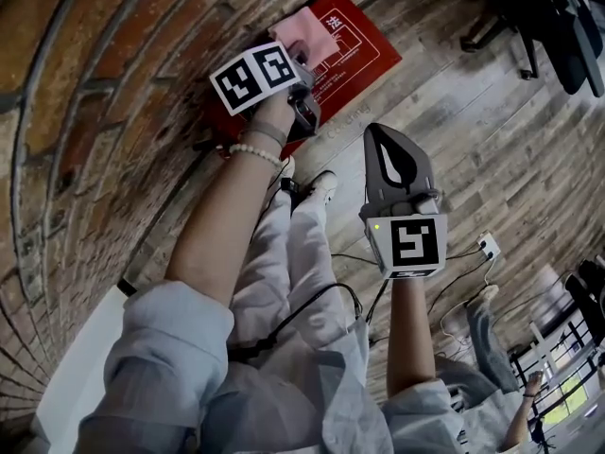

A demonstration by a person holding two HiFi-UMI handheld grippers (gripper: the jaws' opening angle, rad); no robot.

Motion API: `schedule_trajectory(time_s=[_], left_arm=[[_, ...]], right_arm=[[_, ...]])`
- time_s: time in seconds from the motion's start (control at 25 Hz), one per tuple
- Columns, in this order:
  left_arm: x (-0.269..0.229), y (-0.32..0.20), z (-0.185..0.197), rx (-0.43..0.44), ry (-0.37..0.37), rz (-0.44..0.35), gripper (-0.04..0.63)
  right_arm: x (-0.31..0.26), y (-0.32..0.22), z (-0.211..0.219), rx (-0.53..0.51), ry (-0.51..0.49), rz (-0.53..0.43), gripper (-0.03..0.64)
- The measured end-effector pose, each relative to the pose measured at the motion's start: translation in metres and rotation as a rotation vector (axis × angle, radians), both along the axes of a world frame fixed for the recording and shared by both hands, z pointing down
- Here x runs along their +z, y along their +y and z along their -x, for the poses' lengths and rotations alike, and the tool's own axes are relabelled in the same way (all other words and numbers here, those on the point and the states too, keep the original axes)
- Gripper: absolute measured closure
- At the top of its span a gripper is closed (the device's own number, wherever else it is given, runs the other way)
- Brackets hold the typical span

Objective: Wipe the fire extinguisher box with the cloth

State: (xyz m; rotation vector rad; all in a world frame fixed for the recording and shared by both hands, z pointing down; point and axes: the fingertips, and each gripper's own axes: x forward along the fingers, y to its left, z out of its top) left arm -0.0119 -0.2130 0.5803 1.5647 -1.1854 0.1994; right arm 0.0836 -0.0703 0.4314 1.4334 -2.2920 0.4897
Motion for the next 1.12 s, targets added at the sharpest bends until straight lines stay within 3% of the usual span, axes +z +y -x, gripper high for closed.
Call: schedule_trajectory(time_s=[1.12], left_arm=[[0.0,0.065,0.088,-0.135,-0.012,-0.013,0.583]], right_arm=[[-0.01,0.016,0.047,-0.065,0.012,-0.003,0.609]])
